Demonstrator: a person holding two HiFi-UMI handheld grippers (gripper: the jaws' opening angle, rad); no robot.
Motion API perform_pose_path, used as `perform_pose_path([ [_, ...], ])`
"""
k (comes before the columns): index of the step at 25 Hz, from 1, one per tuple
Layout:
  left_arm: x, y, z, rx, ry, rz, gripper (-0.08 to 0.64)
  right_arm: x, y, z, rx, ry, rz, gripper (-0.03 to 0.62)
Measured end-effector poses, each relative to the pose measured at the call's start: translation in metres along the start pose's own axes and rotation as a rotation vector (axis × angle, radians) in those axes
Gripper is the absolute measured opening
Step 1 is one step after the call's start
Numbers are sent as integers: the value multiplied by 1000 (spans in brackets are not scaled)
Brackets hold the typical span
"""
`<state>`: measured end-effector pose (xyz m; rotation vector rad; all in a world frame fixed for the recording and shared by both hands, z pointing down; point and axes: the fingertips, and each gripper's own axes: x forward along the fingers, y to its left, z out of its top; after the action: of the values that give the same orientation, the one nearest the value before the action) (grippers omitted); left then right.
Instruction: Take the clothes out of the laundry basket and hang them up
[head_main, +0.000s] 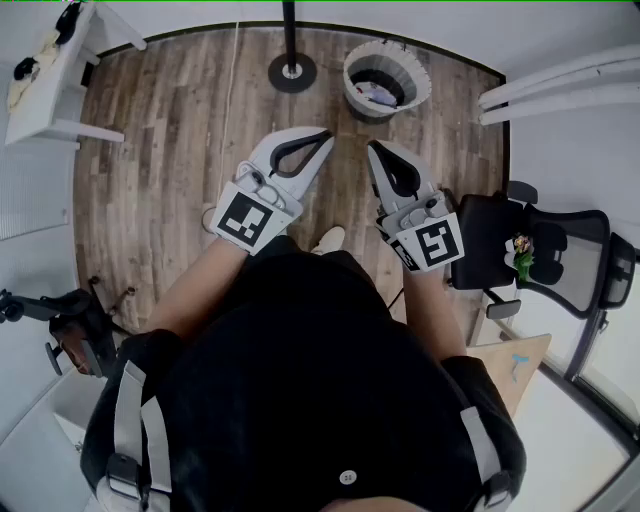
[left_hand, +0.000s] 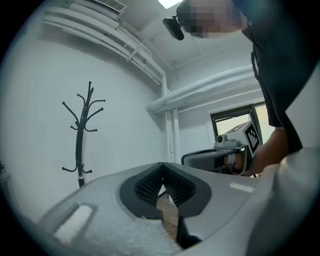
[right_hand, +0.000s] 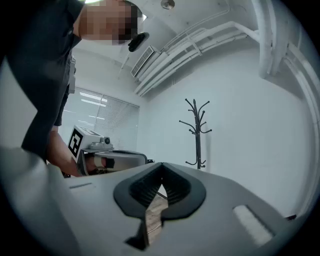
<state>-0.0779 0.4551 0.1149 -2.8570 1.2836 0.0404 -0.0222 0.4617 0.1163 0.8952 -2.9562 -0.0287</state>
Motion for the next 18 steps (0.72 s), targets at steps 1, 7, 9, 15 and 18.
perform_pose_path([
  [1,0,2,0,2,-1,1,2,2,0,-1,1,1,2,-12],
  [7,4,6,-3,3,3,-5,2,7,-3,-5,13,11,6,-12],
  [9,6,4,-4,4,6,-10,2,4,-5,-7,14,13,0,-12],
  [15,14,-3,-3,6,7,-23,2,-3,-10,-4,9,0,-11,-12],
  [18,16,-8,-3,9,5,-31,2,-8,-13,-3,7,-7,-33,3],
])
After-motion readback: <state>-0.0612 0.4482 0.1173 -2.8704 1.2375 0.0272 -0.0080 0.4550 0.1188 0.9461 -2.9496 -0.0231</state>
